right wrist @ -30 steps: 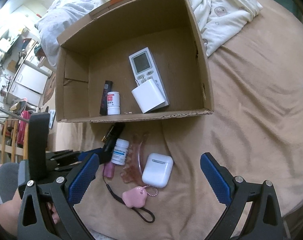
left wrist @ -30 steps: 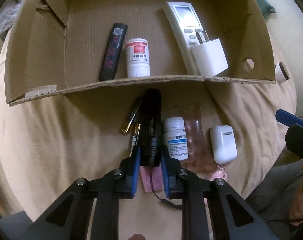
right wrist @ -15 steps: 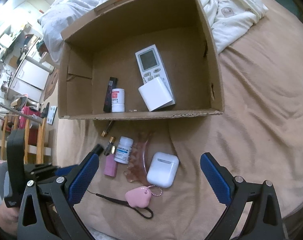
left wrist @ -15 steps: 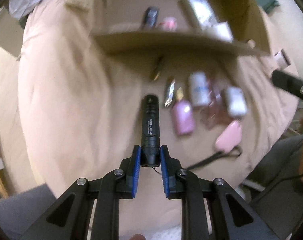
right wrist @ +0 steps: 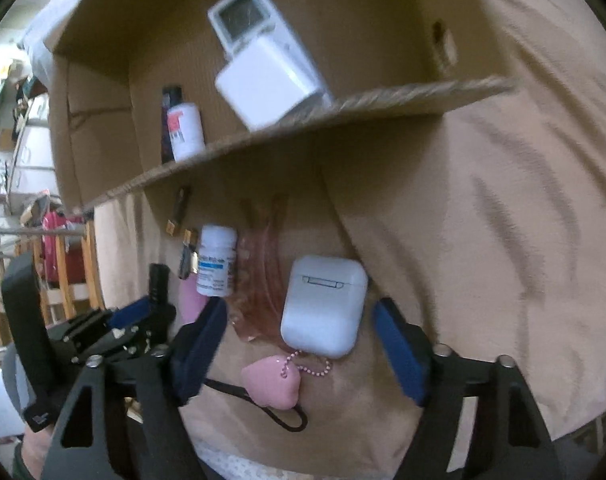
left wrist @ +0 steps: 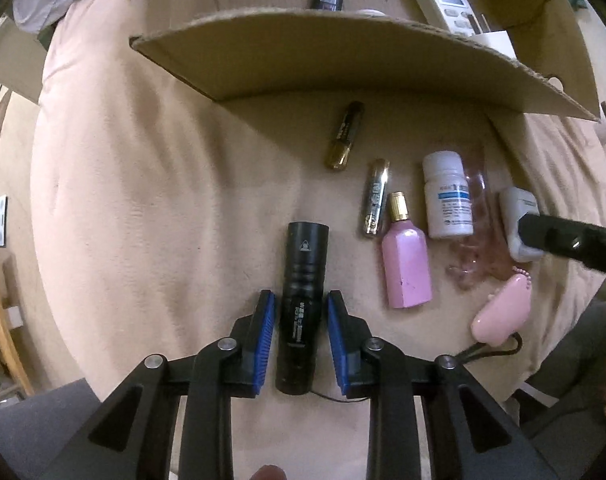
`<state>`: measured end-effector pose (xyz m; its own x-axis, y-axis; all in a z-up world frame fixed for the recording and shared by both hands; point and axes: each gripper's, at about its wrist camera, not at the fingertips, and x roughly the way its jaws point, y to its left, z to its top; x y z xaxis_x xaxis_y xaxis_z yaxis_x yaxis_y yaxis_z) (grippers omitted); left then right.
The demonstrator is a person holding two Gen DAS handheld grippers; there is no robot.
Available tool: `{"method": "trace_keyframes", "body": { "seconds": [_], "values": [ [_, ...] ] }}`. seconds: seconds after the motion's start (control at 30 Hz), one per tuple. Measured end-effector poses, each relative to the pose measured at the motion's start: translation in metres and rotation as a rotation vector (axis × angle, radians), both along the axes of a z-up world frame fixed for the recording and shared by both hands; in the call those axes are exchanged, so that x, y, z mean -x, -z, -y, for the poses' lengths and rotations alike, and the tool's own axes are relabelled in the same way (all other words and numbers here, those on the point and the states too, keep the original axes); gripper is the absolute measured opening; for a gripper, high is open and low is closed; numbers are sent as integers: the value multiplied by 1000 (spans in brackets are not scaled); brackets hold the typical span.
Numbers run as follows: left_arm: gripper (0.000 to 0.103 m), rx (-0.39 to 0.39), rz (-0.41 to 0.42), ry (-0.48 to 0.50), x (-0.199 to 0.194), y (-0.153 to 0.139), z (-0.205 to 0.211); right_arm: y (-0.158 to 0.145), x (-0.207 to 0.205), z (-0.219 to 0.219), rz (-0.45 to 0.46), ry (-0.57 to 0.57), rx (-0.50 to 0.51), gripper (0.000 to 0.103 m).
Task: Organize rigid objects
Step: 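Grasp the black flashlight with the left tool, then lift the flashlight with the left tool while the right tool grasps the white earbud case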
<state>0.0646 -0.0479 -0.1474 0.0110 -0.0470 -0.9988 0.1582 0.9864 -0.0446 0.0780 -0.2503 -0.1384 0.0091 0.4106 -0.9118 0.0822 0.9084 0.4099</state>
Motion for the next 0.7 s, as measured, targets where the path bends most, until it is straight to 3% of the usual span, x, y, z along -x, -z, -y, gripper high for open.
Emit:
{"method": "trace_keyframes", "body": {
  "seconds": [0.13,0.27,0.6,0.7],
  "values": [
    [18,7,3,0,-9,-1,-5,10,3,-10,-17,-38,48,72],
    [18,-3,24,0,-7,-5,-7,10,4,-11,-4,-55,98,46],
    [18,-28,127,-39,12,-41,-28,-11,18,-10,86,-71,121,43],
    [18,-18,178,-52,20,-69,-40,-26,22,-8,140,-63,122,26]
  ]
}}
